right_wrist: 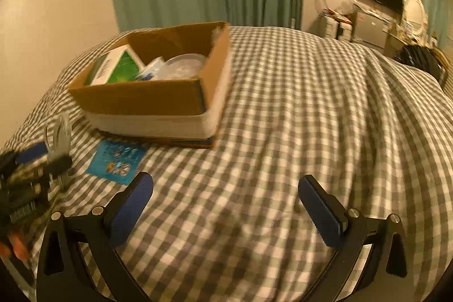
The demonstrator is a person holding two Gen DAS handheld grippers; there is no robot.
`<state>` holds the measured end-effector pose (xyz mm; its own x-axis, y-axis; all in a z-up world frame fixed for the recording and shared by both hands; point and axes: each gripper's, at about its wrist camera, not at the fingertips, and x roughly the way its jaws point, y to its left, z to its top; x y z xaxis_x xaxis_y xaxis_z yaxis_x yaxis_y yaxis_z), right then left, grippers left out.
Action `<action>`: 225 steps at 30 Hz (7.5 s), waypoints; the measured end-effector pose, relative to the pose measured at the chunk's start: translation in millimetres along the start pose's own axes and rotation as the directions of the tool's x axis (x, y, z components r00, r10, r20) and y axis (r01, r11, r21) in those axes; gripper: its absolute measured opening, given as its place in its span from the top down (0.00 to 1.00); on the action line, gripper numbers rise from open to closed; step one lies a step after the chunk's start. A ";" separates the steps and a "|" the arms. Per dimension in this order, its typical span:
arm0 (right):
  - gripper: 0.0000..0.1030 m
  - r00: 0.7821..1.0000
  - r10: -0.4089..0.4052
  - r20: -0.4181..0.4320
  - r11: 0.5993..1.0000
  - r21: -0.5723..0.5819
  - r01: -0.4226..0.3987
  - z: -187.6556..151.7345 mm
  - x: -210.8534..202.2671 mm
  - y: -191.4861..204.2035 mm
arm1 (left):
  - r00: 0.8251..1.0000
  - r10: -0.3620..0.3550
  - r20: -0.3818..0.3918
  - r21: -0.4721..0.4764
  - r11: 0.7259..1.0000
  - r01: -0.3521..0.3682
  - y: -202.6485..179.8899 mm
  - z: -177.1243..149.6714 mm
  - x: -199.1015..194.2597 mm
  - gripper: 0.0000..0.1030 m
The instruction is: Organize objects
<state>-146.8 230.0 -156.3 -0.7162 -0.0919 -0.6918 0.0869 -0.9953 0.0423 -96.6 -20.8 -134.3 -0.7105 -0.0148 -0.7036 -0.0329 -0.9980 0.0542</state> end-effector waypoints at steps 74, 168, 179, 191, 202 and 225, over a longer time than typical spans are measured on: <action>0.43 0.991 -0.060 -0.118 0.884 -0.467 -0.002 -17.4 59.2 106.9 | 0.982 0.013 -0.187 0.074 0.997 0.000 -6.5 20.4 104.5 0.05; 0.93 0.964 0.241 0.108 0.965 -0.128 -0.227 168.0 -47.2 45.7 | 0.945 -0.276 0.176 0.050 0.961 0.271 -37.0 190.7 -8.2 0.89; 0.93 0.939 0.343 -0.004 0.939 0.023 -0.343 183.2 62.4 31.7 | 0.964 -0.258 0.071 0.008 0.966 0.258 -41.0 190.2 88.7 0.89; 0.38 0.944 0.323 0.063 0.940 0.092 -0.327 186.8 42.1 7.3 | 0.974 -0.217 0.065 0.000 0.976 0.218 -44.8 189.6 56.2 0.31; 0.04 0.949 0.147 0.277 0.986 0.038 -0.163 199.3 -104.6 -0.3 | 0.919 -0.166 0.358 -0.032 0.981 0.190 -17.1 212.4 -95.7 0.00; 0.00 0.817 -0.080 0.572 0.997 0.049 0.063 87.8 -213.5 -3.6 | 0.820 -0.024 0.573 -0.006 0.999 0.034 -22.6 93.2 -176.7 0.00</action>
<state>-55.0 250.5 54.5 -0.9876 -0.0123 -0.1562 0.0071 -0.9994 0.0339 -35.9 10.2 54.9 -0.9839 0.0471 -0.1722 -0.0523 -0.9983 0.0259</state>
